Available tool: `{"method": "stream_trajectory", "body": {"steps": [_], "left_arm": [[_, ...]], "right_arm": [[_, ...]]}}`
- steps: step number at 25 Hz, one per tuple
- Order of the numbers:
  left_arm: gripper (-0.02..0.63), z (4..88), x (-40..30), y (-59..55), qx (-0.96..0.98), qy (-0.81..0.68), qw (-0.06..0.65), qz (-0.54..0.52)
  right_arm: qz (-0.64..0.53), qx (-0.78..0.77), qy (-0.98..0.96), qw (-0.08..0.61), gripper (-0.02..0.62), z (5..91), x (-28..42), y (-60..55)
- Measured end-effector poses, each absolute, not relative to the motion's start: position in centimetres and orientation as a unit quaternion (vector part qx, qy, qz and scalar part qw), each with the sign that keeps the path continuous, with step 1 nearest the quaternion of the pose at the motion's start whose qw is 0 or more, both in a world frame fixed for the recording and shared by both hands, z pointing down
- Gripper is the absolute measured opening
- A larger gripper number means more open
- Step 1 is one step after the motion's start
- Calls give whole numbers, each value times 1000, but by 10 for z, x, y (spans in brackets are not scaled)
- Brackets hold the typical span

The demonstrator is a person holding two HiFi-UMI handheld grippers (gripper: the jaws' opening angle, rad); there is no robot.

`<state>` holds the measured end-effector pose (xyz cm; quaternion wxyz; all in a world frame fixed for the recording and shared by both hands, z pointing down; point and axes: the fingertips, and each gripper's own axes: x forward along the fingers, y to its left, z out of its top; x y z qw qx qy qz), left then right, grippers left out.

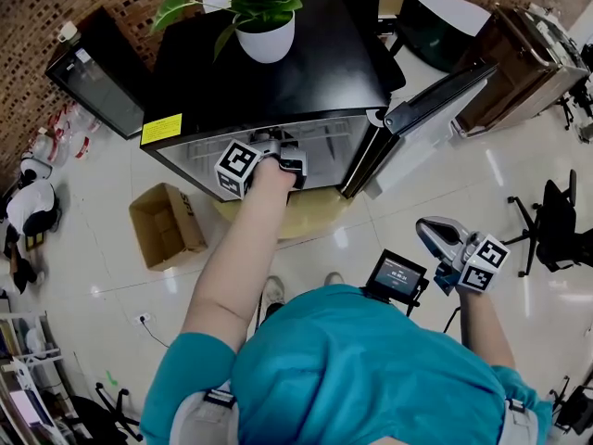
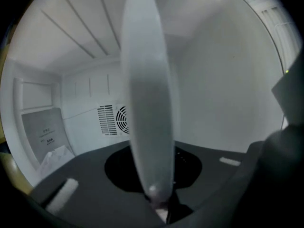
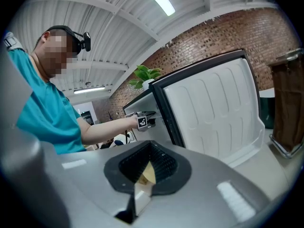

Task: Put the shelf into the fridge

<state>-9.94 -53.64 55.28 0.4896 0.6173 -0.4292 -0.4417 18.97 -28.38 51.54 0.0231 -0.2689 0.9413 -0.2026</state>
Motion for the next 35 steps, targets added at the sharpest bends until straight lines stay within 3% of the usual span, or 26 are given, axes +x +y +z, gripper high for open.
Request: {"method": "stream_trajectory", "body": {"steps": [16, 21, 32, 35], "left_arm": [[63, 550, -96, -545, 644, -408, 486, -427], [101, 549, -97, -531, 660, -384, 484, -427], [132, 562, -105, -392, 700, -402, 485, -337], [121, 531, -121, -342, 743, -387, 443, -319]], "right_arm": [[-204, -271, 940, 32, 2, 510, 198, -291], [-204, -256, 944, 34, 2, 501, 200, -289], [-200, -216, 955, 39, 2, 482, 187, -293], [-189, -195, 961, 42, 2, 455, 163, -278]]}}
